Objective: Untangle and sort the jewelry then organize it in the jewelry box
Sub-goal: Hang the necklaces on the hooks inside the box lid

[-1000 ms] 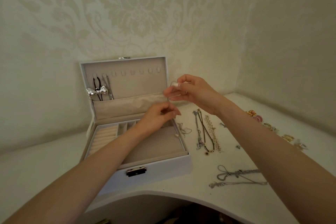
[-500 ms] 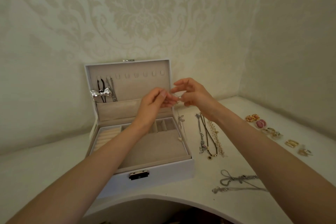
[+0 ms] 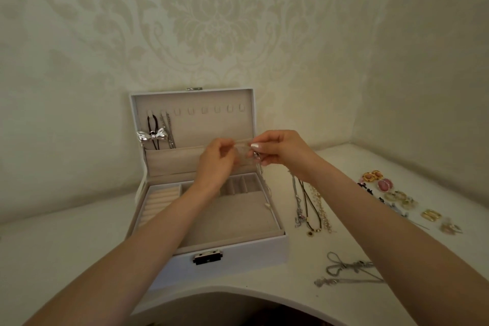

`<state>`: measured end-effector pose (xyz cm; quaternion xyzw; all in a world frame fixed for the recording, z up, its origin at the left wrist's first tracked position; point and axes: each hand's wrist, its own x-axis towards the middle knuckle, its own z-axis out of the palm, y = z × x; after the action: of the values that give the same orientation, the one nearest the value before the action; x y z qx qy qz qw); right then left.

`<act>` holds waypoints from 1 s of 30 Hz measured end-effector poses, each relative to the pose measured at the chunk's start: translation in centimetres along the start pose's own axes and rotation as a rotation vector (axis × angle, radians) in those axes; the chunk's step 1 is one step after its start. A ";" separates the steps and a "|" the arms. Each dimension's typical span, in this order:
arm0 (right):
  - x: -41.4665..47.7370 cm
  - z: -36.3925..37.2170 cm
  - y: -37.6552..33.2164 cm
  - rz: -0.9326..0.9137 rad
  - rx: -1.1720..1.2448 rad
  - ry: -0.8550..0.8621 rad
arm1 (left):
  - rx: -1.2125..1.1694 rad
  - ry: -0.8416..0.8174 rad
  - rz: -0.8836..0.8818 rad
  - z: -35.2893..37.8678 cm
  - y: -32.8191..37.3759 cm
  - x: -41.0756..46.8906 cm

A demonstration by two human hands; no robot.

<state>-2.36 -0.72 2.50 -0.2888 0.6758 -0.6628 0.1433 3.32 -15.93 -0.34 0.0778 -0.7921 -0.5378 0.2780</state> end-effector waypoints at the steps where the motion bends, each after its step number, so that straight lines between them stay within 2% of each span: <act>1: 0.1 0.1 -0.2 0.005 0.059 -0.001 | -0.005 -0.066 -0.041 0.0 0.1 -0.1; 3: 0.2 0.2 -0.4 0.017 0.165 -0.010 | -0.077 -0.188 -0.109 0.0 0.9 -0.5; 5: 0.3 0.3 -0.6 0.024 0.253 -0.016 | -0.155 -0.231 -0.154 -0.2 1.3 -0.7; 10: 0.7 0.7 -0.4 0.026 0.381 -0.023 | -0.379 -0.121 -0.177 -0.5 1.6 -0.8; 12: 0.8 0.9 -0.4 0.023 0.413 -0.019 | -0.444 -0.140 -0.178 -0.6 1.8 -0.8; 22: 1.0 1.8 -0.6 0.013 0.498 -0.010 | -0.315 -0.177 -0.046 -0.9 2.0 -1.0; 30: 1.0 2.0 -0.8 0.016 0.587 -0.006 | -0.267 -0.081 0.089 -1.2 1.7 -1.0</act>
<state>-1.86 -2.87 3.28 -0.2316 0.4571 -0.8280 0.2277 5.09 -15.81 1.15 -0.0169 -0.7267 -0.6281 0.2775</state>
